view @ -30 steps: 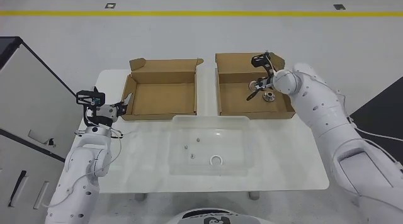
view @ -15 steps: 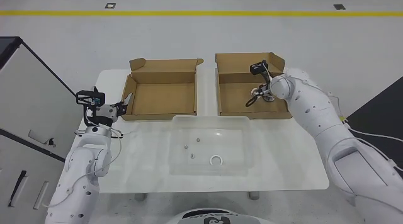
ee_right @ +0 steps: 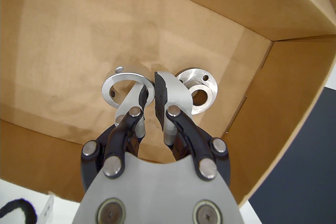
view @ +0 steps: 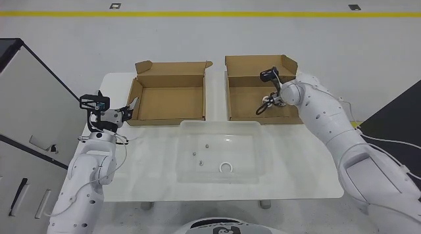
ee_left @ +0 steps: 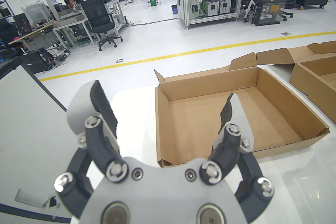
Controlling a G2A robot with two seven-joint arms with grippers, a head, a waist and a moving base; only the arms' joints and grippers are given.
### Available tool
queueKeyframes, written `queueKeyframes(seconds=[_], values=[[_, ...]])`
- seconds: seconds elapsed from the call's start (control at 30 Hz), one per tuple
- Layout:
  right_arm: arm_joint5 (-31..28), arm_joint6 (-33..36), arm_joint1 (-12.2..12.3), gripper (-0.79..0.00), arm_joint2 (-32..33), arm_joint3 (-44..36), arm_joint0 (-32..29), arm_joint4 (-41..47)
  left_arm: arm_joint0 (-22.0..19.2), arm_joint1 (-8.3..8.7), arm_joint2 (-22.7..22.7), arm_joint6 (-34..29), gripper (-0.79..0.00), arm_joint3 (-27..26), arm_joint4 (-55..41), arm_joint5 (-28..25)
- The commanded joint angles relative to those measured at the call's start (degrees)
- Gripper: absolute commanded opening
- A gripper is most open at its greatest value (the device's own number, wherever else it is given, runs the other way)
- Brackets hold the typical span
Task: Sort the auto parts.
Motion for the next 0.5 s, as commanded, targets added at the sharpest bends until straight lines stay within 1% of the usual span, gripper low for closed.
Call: queueKeyframes(seconds=[0.0,0.13,0.23,0.3,0.33,0.4,0.47], values=[[0.0,-0.1,-0.1,-0.785,0.0,0.3,0.0,-0.1,0.0,0.0,0.0,0.0,0.0,0.0,0.0,0.0],[-0.2,-0.1,-0.4,-0.785,0.0,0.8,0.1,-0.2,0.0,0.0,0.0,0.0,0.0,0.0,0.0,0.0],[-0.2,-0.2,-0.6,-0.545,0.1,1.1,0.1,-0.1,0.0,0.0,0.0,0.0,0.0,0.0,0.0,0.0],[-0.2,-0.5,-0.7,-0.486,0.1,1.2,0.1,-0.1,0.0,0.0,0.0,0.0,0.0,0.0,0.0,0.0],[-0.3,-0.6,-0.8,-0.468,0.1,1.3,0.1,-0.1,0.0,0.0,0.0,0.0,0.0,0.0,0.0,0.0],[-0.3,-0.7,-0.8,-0.459,0.3,1.5,0.1,-0.1,0.0,0.0,0.0,0.0,0.0,0.0,0.0,0.0],[-0.2,-1.3,-0.9,-0.413,0.5,1.4,0.2,-0.3,0.0,0.0,0.0,0.0,0.0,0.0,0.0,0.0]])
